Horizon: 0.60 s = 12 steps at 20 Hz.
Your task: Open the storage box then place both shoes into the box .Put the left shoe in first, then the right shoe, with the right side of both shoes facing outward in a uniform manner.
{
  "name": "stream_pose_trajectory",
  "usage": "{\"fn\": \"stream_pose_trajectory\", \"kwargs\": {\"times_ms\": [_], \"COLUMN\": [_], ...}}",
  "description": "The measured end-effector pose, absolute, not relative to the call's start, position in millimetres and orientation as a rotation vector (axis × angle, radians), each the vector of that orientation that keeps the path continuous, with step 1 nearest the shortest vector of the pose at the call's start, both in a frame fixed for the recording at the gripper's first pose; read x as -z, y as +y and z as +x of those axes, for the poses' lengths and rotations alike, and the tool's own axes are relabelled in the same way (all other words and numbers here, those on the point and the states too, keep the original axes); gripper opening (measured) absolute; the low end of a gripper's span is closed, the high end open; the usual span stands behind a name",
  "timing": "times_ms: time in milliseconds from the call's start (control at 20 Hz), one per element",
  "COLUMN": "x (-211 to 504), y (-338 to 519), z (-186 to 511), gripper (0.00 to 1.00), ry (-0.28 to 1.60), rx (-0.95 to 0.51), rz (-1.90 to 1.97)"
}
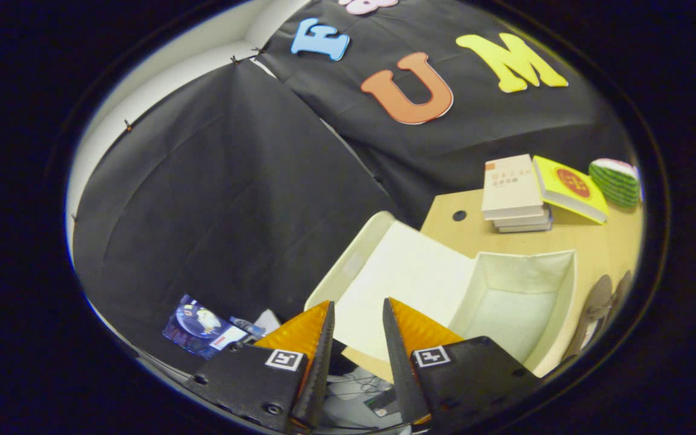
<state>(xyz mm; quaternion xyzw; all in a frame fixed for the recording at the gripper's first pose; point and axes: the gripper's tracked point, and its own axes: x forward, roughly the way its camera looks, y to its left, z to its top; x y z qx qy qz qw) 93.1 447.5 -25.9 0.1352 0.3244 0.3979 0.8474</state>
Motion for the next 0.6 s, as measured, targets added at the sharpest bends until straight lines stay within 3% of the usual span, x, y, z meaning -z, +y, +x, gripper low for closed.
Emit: {"fn": "stream_pose_trajectory", "kwargs": {"times_ms": [150,300,600], "x": [34,47,79], "y": [406,348,240], "z": [91,109,131], "gripper": [0.68,0.77,0.82], "ry": [0.635,0.575,0.500], "rx": [-0.756,-0.592,-0.318], "rz": [0.134,-0.017,-0.290]}}
